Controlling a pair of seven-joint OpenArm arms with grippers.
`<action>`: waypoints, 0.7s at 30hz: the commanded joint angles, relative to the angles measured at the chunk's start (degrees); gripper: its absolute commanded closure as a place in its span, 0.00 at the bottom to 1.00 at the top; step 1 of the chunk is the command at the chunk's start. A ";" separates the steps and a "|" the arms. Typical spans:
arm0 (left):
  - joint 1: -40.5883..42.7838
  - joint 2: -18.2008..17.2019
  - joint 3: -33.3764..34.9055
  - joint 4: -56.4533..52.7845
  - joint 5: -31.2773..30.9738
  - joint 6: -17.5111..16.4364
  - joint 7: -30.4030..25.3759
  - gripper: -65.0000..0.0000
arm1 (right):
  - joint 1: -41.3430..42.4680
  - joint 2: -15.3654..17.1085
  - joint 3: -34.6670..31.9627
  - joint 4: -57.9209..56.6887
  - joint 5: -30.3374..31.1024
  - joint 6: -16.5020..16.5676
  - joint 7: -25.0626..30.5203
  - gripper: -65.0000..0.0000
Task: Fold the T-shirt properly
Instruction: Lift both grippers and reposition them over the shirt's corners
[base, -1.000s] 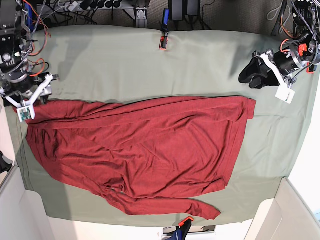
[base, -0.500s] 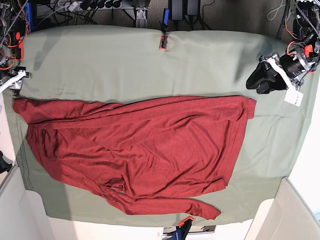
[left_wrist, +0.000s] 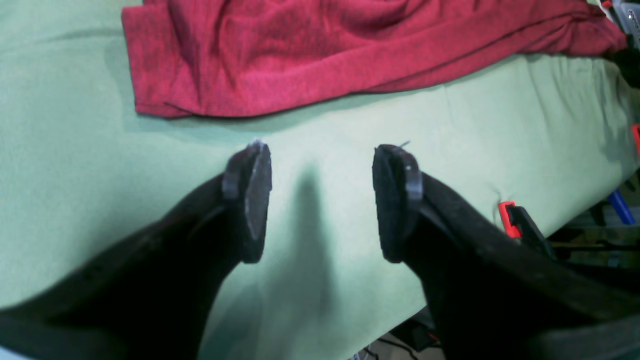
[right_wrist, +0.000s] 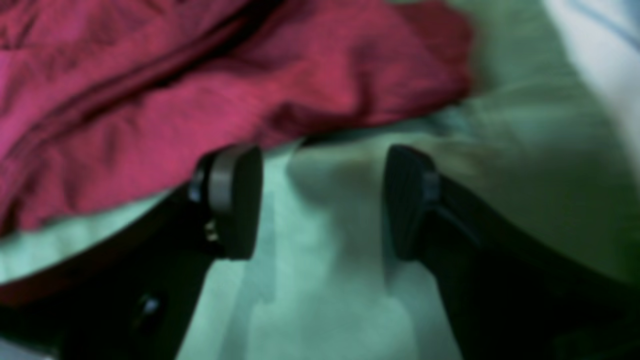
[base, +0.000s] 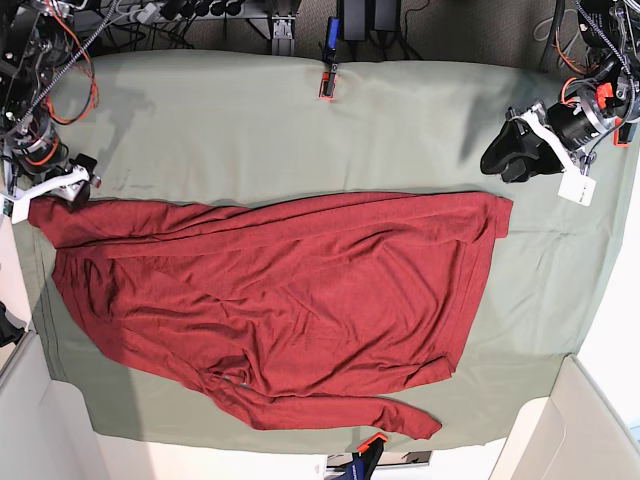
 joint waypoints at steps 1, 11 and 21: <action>-0.28 -1.14 -0.55 0.79 -1.14 -0.49 -1.20 0.46 | 1.81 -0.31 1.40 -0.35 0.74 -0.04 1.44 0.41; -0.28 -1.11 -0.55 0.79 -0.98 -0.49 -1.22 0.46 | 8.92 -4.28 10.49 -9.64 6.71 3.58 1.49 0.41; -0.35 0.81 -0.55 0.79 5.01 1.18 -5.57 0.46 | 12.37 -4.33 10.21 -10.69 7.13 4.24 1.55 0.41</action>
